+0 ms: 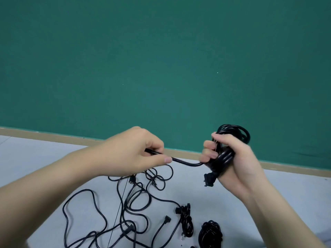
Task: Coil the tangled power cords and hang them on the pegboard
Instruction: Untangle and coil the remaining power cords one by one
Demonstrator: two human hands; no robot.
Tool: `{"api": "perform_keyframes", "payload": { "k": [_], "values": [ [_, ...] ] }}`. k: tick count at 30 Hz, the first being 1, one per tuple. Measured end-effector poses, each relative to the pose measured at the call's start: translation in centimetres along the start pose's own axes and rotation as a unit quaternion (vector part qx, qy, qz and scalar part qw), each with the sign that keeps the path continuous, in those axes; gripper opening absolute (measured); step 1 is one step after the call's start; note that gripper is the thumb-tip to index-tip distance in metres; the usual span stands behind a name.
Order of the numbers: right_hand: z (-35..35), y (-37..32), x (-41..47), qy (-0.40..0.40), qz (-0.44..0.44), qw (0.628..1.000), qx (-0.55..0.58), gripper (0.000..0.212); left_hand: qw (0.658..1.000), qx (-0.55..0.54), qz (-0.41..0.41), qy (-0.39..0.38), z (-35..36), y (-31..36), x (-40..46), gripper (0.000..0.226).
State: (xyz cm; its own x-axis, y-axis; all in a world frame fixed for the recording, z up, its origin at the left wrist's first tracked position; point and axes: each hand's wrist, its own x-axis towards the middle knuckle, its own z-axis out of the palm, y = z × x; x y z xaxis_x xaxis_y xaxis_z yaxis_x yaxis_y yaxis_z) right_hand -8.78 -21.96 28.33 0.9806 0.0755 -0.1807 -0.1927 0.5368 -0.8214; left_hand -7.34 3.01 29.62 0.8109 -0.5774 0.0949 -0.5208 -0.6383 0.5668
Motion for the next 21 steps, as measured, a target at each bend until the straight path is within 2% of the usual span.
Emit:
{"api": "perform_keyframes", "payload": {
  "k": [2,4,5,7,8,10,12,13,14,15,17,19,21],
  "values": [
    [0.1,1.2,0.1,-0.024,-0.01,0.995,-0.1,0.033,1.0,-0.025,0.018,0.001,0.1,0.0,-0.3,0.042],
    [0.1,2.3,0.0,-0.059,0.002,0.983,-0.177,0.067,0.997,-0.069,0.021,-0.003,0.2,0.3,-0.5,0.042],
    [0.1,2.6,0.0,-0.078,0.017,0.978,-0.19,0.08,0.996,-0.086,0.015,-0.001,0.3,0.4,-0.6,0.044],
    [0.2,2.7,-0.2,-0.109,0.045,0.972,-0.203,0.089,0.994,-0.112,0.007,0.008,0.4,0.5,-0.5,0.049],
    [0.2,2.6,-0.2,-0.122,0.055,0.967,-0.216,0.087,0.993,-0.121,0.005,0.01,0.6,0.6,-0.5,0.05],
    [0.8,2.2,-0.8,-0.179,0.068,0.945,-0.264,0.066,0.99,-0.143,0.006,0.01,1.0,0.8,-0.5,0.052],
    [1.8,2.4,-1.8,-0.252,0.063,0.901,-0.347,0.026,0.986,-0.165,0.006,-0.005,1.5,1.1,-0.7,0.046],
    [2.1,2.7,-2.2,-0.27,0.058,0.882,-0.381,0.02,0.986,-0.168,0.002,-0.018,1.7,1.3,-0.8,0.042],
    [2.4,3.1,-2.5,-0.268,0.052,0.871,-0.408,0.023,0.986,-0.167,-0.002,-0.027,1.9,1.4,-0.8,0.041],
    [2.3,3.7,-2.7,-0.262,0.051,0.871,-0.413,0.018,0.986,-0.162,-0.007,-0.026,1.9,1.5,-0.8,0.043],
    [2.3,4.3,-2.8,-0.244,0.071,0.898,-0.359,0.029,0.989,-0.147,-0.018,0.012,1.8,1.6,-0.5,0.057],
    [2.1,4.2,-2.6,-0.251,0.114,0.938,-0.211,0.036,0.989,-0.128,-0.026,0.069,1.5,1.6,-0.1,0.066],
    [2.2,3.6,-2.5,-0.251,0.113,0.96,-0.055,0.04,0.986,-0.121,-0.03,0.11,1.0,1.5,0.1,0.063]
  ]
}}
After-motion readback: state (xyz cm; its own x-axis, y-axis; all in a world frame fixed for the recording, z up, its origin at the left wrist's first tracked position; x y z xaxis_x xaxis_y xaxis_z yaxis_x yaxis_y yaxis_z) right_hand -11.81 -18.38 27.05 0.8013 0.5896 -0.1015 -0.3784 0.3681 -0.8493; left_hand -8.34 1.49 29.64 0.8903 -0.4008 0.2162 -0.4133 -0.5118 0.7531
